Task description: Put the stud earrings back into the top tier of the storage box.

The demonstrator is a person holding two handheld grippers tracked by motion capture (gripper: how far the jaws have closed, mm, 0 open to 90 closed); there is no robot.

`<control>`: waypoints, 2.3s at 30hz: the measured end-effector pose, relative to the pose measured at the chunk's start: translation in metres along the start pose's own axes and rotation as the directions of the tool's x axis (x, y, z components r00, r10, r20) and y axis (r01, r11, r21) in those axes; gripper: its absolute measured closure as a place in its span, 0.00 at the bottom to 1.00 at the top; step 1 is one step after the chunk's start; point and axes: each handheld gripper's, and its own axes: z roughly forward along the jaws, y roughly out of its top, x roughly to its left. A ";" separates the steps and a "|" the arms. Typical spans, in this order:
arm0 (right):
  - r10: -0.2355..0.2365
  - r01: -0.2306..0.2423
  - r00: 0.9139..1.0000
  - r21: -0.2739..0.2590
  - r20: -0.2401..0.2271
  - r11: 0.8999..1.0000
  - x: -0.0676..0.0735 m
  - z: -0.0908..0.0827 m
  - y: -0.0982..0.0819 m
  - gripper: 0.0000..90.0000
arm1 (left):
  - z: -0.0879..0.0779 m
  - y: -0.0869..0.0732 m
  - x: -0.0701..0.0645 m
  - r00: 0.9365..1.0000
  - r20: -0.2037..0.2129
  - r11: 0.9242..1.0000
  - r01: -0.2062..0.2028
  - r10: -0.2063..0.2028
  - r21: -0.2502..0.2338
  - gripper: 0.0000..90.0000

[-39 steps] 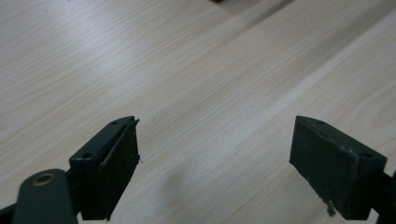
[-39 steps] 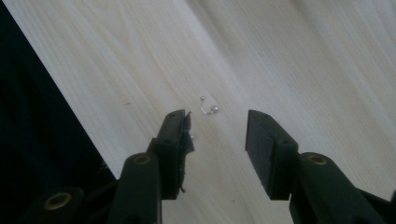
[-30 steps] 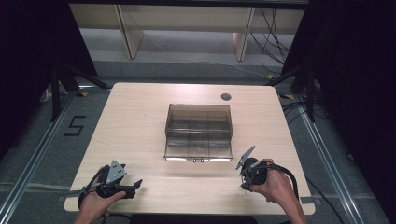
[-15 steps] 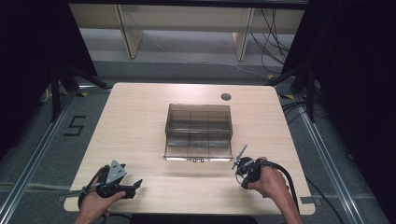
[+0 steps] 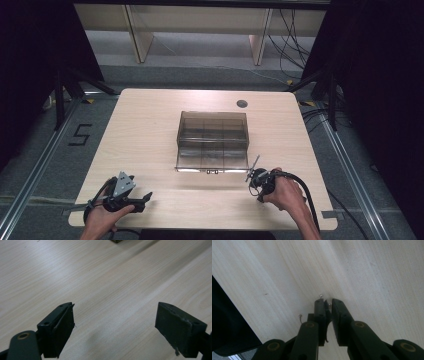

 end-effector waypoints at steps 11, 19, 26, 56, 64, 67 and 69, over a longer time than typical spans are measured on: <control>-0.014 0.015 1.000 0.028 -0.022 1.000 -0.005 0.004 0.003 0.95 | 0.002 0.000 -0.004 0.999 0.010 0.998 0.052 -0.052 -0.043 0.17; -0.008 0.009 0.999 0.037 -0.036 0.999 -0.005 0.003 0.002 0.95 | 0.001 0.000 -0.004 0.999 0.002 0.998 0.054 -0.054 -0.044 0.17; -0.028 0.028 0.999 -0.015 -0.022 1.000 -0.004 -0.014 -0.003 0.97 | -0.001 0.000 -0.001 1.000 0.013 1.000 0.014 -0.013 -0.012 0.17; -0.114 0.113 0.993 -0.175 0.007 0.978 -0.021 -0.105 0.062 0.97 | 0.001 -0.001 -0.002 0.998 0.009 0.997 0.061 -0.061 -0.041 0.17; -0.106 0.104 0.994 -0.156 -0.007 0.982 -0.031 -0.093 0.074 0.95 | 0.001 -0.001 -0.002 0.998 0.007 0.997 0.061 -0.061 -0.039 0.17; -0.109 0.107 0.994 -0.151 -0.006 0.983 -0.033 -0.091 0.078 0.92 | 0.002 -0.001 -0.003 0.998 0.006 0.997 0.066 -0.065 -0.040 0.17; -0.098 0.096 0.995 -0.159 -0.002 0.983 -0.033 -0.091 0.078 0.91 | 0.002 -0.001 -0.003 0.997 0.006 0.996 0.072 -0.072 -0.043 0.17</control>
